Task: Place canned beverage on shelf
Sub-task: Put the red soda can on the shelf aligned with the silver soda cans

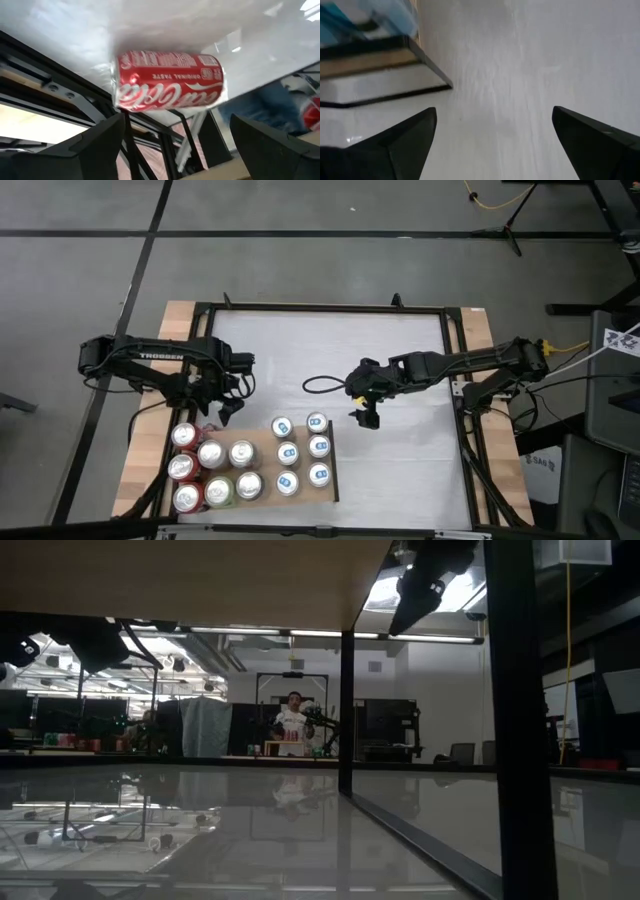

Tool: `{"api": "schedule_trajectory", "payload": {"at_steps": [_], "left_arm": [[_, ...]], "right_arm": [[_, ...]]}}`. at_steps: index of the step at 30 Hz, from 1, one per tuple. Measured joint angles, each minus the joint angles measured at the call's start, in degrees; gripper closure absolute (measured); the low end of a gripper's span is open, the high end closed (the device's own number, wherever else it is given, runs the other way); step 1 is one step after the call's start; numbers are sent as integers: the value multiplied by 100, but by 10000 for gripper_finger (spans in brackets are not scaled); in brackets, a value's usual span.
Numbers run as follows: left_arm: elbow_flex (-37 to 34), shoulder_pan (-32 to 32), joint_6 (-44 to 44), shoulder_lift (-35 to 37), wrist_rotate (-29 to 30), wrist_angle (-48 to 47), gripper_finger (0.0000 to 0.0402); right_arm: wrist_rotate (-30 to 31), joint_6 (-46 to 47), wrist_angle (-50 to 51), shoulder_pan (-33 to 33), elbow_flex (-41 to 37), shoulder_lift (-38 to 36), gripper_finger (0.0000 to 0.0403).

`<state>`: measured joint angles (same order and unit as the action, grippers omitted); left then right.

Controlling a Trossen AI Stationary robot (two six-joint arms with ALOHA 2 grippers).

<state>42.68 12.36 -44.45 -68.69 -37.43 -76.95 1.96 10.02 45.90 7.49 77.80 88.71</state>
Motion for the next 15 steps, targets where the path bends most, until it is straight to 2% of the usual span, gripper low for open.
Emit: {"api": "schedule_trajectory", "payload": {"at_steps": [5, 15], "left_arm": [[0, 0, 1, 0, 392, 0, 49], [2, -111, -171, 2, 392, -324, 49]], "right_arm": [[76, 2, 307, 0, -2, 0, 17], [-154, 30, 383, 2, -2, -2, 17]]}}
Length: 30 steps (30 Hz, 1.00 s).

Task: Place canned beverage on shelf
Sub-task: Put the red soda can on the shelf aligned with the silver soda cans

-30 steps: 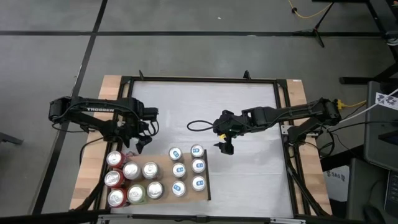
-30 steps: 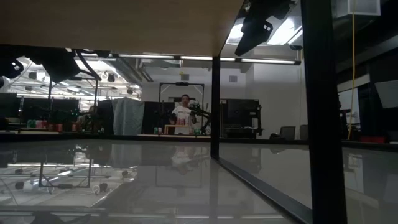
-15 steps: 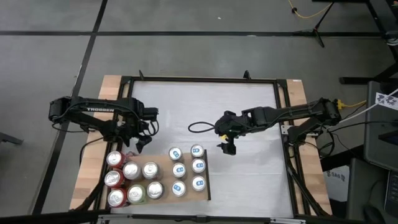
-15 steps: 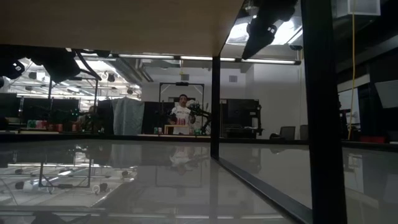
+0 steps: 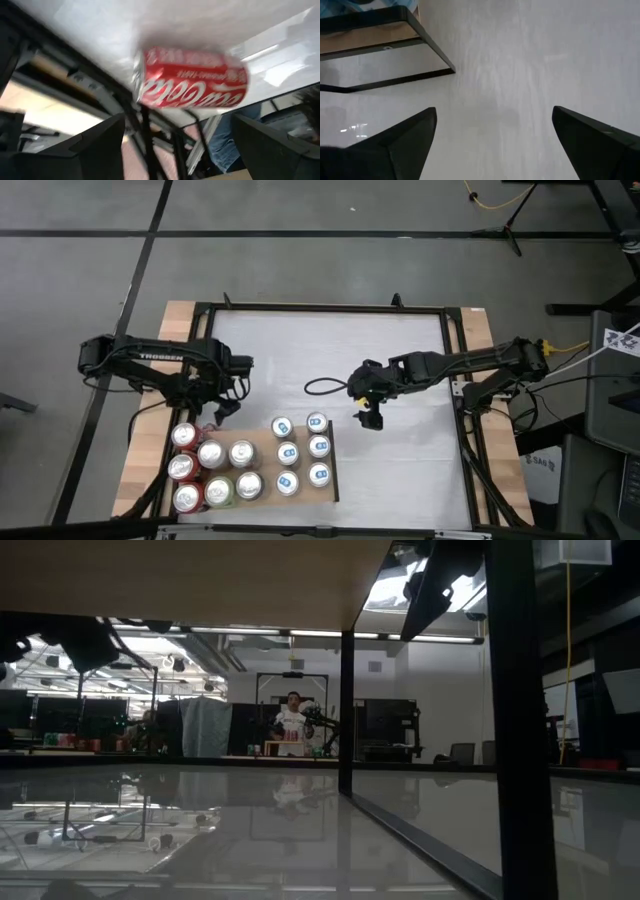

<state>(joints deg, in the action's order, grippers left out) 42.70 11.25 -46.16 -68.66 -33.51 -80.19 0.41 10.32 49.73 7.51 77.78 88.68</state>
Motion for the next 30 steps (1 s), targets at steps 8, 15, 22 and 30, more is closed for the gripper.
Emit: {"api": "schedule_trajectory", "payload": {"at_steps": [8, 15, 22, 30], "left_arm": [[0, -513, -43, 0, 251, 25, 49], [0, -835, -192, 0, 355, 415, 49], [-269, -1204, -334, -17, 24, 746, 49], [-299, -1490, -340, -37, 104, 934, 49]], "right_arm": [[168, -8, -41, -2, 2, -2, 17], [154, -10, -36, -2, 1, 0, 17], [154, -14, -21, -2, 2, 0, 17], [156, -27, -14, -2, 0, 0, 17]]}}
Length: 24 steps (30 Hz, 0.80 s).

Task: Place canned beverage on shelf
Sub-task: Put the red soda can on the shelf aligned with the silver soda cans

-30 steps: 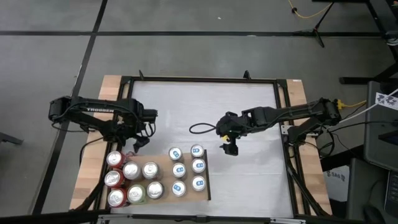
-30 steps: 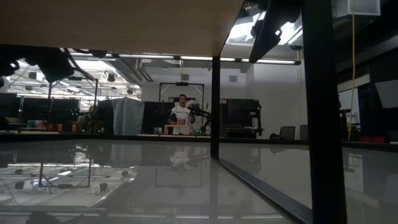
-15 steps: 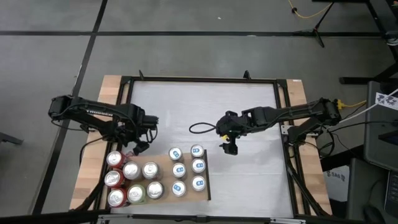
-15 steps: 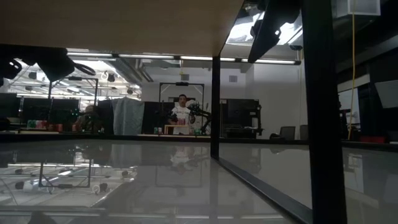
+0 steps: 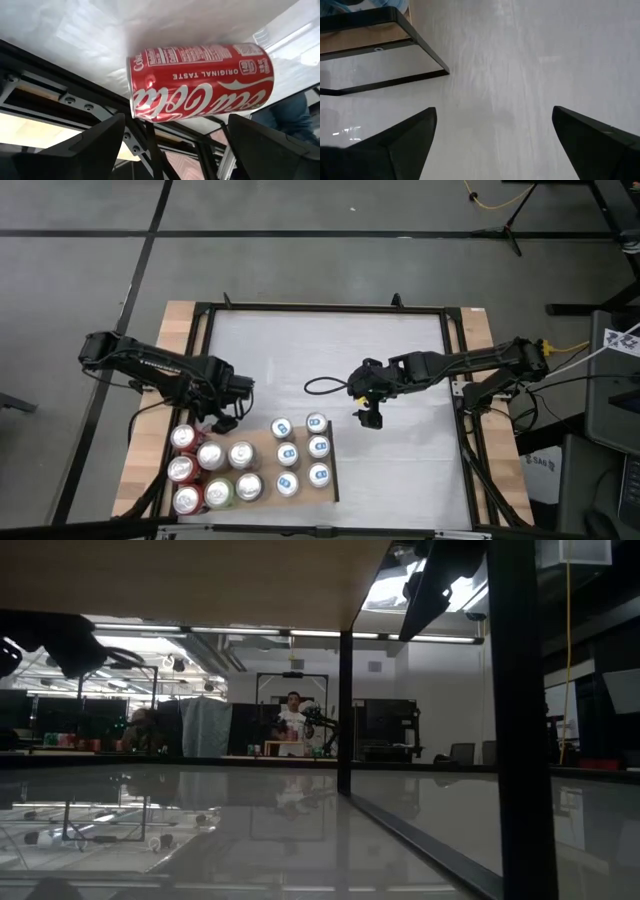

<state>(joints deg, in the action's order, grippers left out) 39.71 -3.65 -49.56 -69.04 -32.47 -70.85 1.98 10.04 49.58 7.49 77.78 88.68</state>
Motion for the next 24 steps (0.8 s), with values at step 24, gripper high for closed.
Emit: {"api": "schedule_trajectory", "payload": {"at_steps": [24], "left_arm": [[-2, -567, -281, 0, -135, 657, 49]], "right_arm": [[42, -11, 2, 0, 1, 0, 17]]}}
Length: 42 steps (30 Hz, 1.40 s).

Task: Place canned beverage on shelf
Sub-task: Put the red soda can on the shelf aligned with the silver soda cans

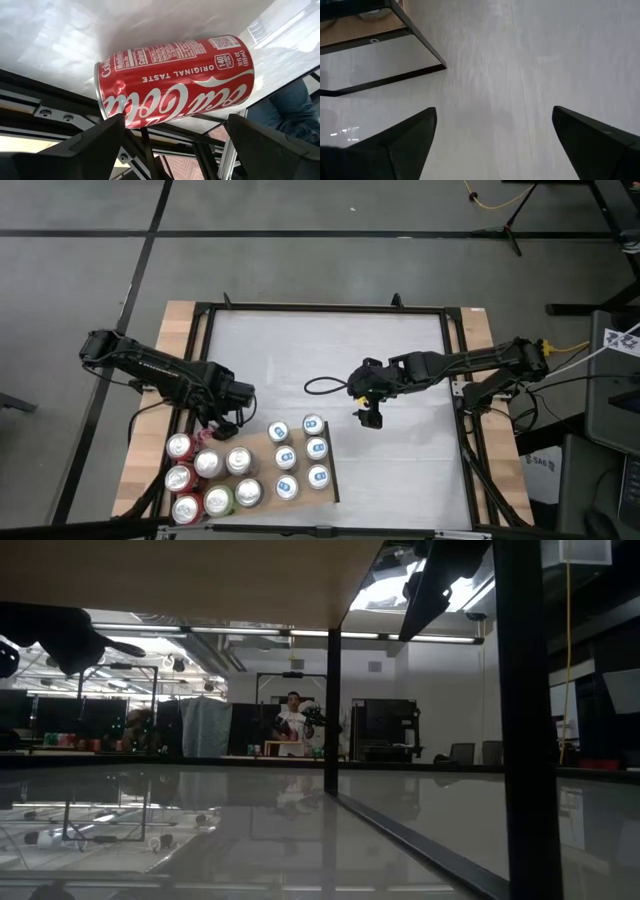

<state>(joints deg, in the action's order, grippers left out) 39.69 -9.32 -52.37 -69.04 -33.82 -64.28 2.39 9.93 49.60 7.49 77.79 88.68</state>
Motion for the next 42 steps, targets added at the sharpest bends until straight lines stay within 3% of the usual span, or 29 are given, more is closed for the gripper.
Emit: {"api": "schedule_trajectory", "payload": {"at_steps": [13, 33, 42], "left_arm": [[-538, 13, -177, 4, -724, 91, 49], [-545, 718, -152, 0, -705, 574, 49], [-522, 1220, -111, -4, -226, 1015, 49]], "right_arm": [[0, 0, 4, 0, 0, 0, 17], [-2, 2, 4, 0, -1, 0, 17], [-2, 2, 4, 0, -1, 0, 17]]}}
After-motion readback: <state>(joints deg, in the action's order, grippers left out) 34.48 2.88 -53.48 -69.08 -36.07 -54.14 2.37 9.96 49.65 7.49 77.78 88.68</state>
